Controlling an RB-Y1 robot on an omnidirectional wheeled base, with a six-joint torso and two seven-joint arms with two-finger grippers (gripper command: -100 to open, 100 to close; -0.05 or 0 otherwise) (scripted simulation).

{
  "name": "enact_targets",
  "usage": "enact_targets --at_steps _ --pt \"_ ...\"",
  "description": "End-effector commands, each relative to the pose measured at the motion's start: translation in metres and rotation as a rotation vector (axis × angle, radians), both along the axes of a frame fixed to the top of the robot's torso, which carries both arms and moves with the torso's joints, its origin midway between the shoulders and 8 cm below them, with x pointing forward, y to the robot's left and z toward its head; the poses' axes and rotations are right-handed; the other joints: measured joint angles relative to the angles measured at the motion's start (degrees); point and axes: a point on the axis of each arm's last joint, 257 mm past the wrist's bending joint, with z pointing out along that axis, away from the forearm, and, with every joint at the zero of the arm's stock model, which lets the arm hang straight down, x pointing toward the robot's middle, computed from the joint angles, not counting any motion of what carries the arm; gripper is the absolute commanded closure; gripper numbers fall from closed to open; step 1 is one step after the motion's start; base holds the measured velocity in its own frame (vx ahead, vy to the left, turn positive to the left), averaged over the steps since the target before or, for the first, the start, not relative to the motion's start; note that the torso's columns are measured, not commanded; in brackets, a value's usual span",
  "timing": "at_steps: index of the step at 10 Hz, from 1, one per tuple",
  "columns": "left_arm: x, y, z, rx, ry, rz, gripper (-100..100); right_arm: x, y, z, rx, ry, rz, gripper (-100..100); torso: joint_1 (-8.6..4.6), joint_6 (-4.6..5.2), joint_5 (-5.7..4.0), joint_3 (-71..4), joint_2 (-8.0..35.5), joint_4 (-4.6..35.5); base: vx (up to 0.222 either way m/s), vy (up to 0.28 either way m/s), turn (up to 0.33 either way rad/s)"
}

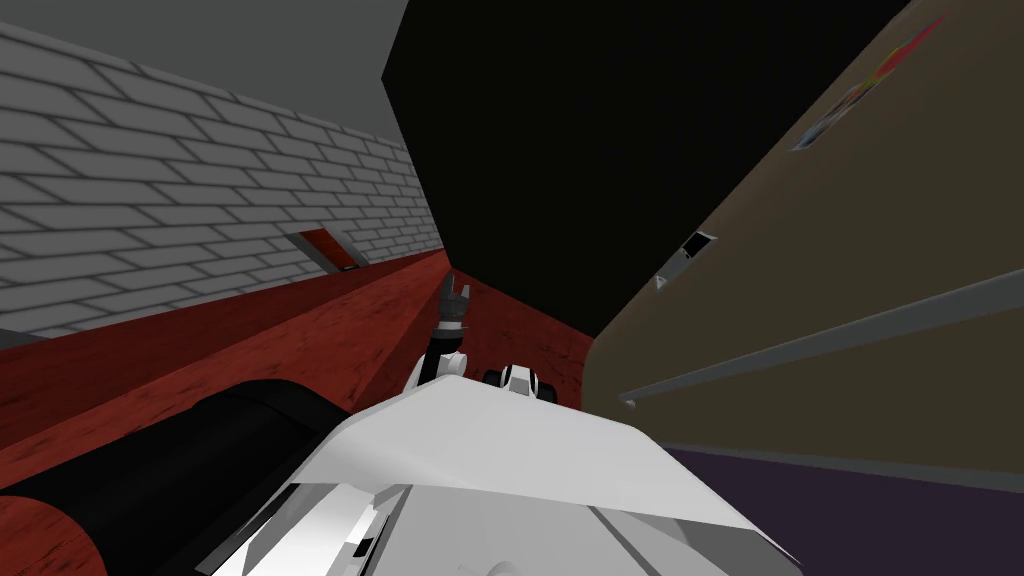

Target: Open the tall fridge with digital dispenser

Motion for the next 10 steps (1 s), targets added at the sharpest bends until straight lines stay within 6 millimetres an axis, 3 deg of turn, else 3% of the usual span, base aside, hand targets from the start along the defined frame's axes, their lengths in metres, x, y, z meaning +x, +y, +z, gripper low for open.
enact_targets --at_steps 1,4,7,9,10 --pt "0.000 0.000 0.000 0.000 0.000 0.000 0 0.008 0.012 0.016 -0.079 0.024 0.018 -100 0.03 -0.18 0.12 -0.3 -0.3 -0.1 0.038 0.016 0.025" --pt "0.000 0.000 0.000 0.000 0.000 0.000 0 0.014 0.020 0.022 -0.114 0.041 0.034 -100 -0.15 -0.17 0.02 -0.3 -0.4 -0.1 0.018 0.007 0.007" --pt "0.000 0.000 0.000 0.000 0.000 0.000 0 0.027 0.041 0.029 -0.169 0.067 0.076 -100 -0.10 -0.20 0.07 -0.4 -0.5 -0.2 0.020 0.009 0.014" --pt "0.000 0.000 0.000 0.000 0.000 0.000 0 0.027 0.041 0.029 -0.169 0.067 0.076 -100 -0.07 -0.25 0.12 -0.5 -0.6 -0.2 0.005 0.008 0.012" --pt "0.000 0.000 0.000 0.000 0.000 0.000 0 0.037 0.057 0.032 -0.197 0.079 0.111 -100 -0.21 -0.18 0.05 -0.5 -0.6 -0.2 0.015 0.003 -0.002"
